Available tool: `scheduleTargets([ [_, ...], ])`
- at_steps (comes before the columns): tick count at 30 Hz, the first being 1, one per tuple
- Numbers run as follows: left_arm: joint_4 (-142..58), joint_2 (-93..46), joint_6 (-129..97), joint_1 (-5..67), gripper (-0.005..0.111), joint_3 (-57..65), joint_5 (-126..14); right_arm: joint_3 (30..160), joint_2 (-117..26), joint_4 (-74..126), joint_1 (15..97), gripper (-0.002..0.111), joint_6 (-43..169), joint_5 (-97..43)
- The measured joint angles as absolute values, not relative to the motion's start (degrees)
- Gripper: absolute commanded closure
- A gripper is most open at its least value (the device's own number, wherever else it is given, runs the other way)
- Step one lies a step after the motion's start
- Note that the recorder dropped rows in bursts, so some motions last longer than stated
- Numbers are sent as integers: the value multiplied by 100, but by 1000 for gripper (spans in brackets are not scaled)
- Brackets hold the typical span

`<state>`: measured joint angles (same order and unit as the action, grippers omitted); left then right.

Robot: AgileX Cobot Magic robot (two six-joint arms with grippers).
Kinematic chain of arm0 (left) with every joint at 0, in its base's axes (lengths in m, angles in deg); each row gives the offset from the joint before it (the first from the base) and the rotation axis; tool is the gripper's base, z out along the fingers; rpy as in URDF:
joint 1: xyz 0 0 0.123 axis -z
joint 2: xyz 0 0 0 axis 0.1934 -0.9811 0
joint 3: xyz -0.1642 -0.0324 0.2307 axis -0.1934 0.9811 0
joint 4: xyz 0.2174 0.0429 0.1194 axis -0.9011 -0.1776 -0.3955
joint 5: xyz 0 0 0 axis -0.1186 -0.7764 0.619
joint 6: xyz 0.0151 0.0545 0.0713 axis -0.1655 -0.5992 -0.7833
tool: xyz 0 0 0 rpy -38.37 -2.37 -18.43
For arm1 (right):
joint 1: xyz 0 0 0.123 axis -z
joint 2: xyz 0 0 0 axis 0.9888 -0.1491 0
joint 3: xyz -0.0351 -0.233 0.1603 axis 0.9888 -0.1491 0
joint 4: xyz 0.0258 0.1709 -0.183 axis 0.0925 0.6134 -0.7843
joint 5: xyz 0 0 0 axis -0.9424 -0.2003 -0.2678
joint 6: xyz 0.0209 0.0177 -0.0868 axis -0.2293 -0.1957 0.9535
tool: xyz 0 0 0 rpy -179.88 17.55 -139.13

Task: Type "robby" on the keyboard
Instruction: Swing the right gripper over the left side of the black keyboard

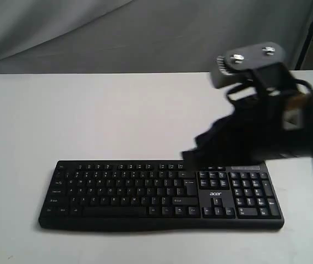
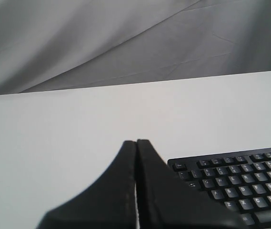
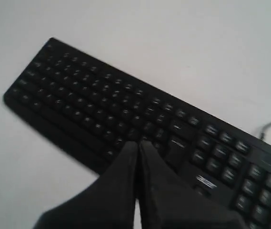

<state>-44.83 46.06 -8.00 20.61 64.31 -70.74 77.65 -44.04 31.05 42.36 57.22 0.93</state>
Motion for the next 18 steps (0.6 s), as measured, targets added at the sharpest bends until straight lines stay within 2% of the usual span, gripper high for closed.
scheduleTargets([
  [7, -4483, 4606, -800, 2061, 107, 6431, -7074, 10275, -6680, 4179, 3573, 108, 7083, 923],
  [18, -4483, 4606, -800, 2061, 107, 6431, -7074, 10665, -8475, 4687, 3458, 108, 7983, 2],
])
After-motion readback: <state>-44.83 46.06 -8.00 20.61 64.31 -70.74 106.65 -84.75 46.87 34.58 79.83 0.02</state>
